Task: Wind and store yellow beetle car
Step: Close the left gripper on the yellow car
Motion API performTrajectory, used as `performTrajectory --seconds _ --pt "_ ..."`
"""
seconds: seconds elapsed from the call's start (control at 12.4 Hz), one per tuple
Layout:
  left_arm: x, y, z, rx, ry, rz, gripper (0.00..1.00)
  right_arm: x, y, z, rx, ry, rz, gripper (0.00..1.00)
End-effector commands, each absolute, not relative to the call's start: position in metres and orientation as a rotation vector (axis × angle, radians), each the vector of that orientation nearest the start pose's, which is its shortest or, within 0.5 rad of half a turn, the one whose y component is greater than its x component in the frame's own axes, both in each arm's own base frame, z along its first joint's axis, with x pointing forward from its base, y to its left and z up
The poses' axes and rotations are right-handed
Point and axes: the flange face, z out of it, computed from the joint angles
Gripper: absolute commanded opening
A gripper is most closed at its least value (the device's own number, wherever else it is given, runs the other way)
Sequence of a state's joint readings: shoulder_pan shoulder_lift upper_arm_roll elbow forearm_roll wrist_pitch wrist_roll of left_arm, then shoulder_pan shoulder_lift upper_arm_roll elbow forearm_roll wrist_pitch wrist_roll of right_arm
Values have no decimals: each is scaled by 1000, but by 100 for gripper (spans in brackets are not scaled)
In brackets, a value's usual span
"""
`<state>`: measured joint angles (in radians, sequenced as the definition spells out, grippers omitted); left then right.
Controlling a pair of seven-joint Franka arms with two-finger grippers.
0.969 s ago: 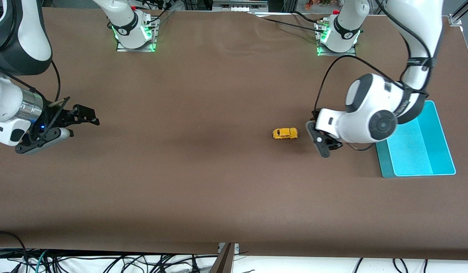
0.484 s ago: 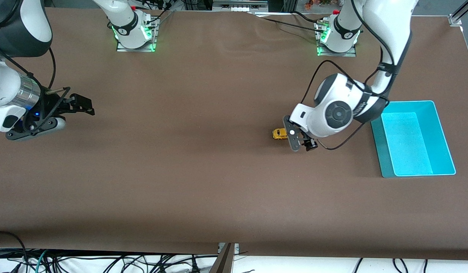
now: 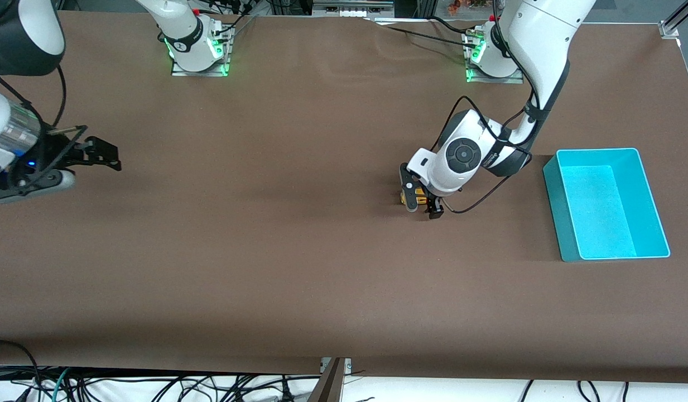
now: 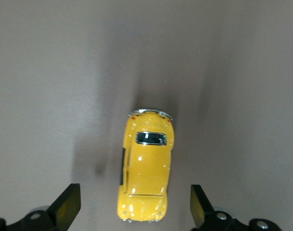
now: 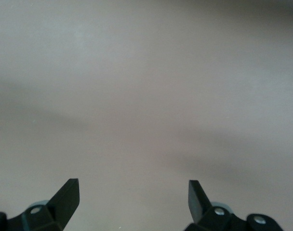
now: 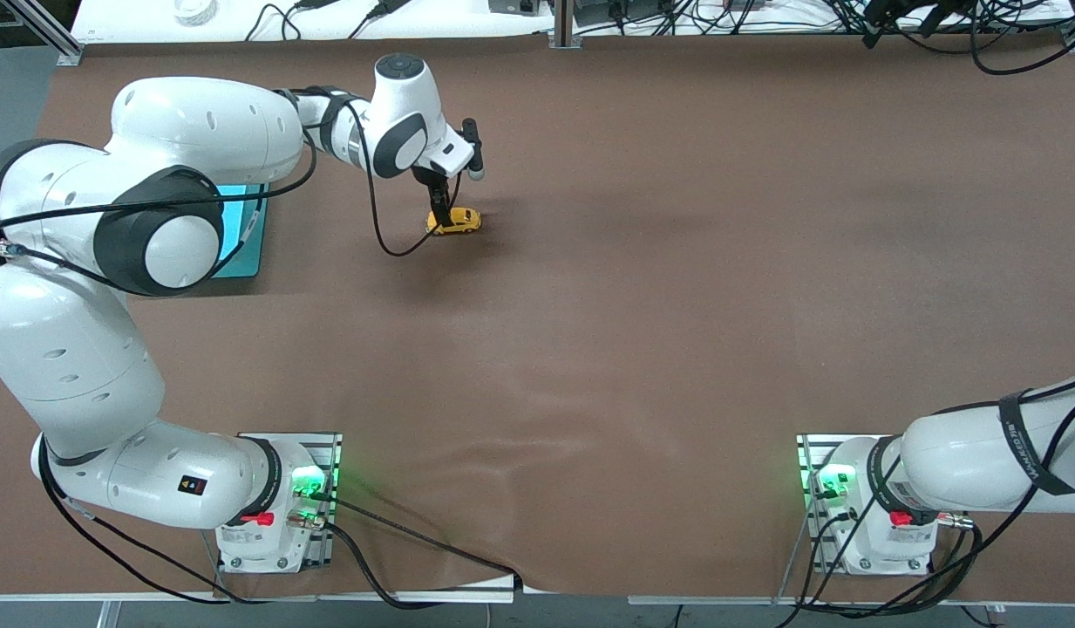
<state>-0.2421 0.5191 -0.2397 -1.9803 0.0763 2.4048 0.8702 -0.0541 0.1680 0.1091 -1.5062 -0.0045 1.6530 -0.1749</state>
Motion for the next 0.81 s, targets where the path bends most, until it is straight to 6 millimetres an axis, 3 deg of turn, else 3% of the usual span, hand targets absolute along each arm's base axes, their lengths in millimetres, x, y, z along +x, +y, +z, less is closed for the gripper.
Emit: performTrajectory --seconds 0.0,0.24,0.32,0.4,0.48,0.73 --pt "520 -279 196 -2366 2112 46 100 594 23 608 -3139 -327 -99 100" --pt "516 -285 192 -2347 2124 24 100 591 6 612 -3164 -270 -99 100" --pt "513 -291 189 -2319 2146 30 95 589 -2 614 -3169 -227 -92 100" --pt "514 -292 187 -2272 2168 34 53 587 -10 613 -3170 -185 -72 100" --pt "514 -294 188 -2277 2161 31 31 584 -11 613 -3170 -170 -43 100" --pt "515 -293 191 -2288 2145 30 25 580 -9 611 -3174 -64 9 100"
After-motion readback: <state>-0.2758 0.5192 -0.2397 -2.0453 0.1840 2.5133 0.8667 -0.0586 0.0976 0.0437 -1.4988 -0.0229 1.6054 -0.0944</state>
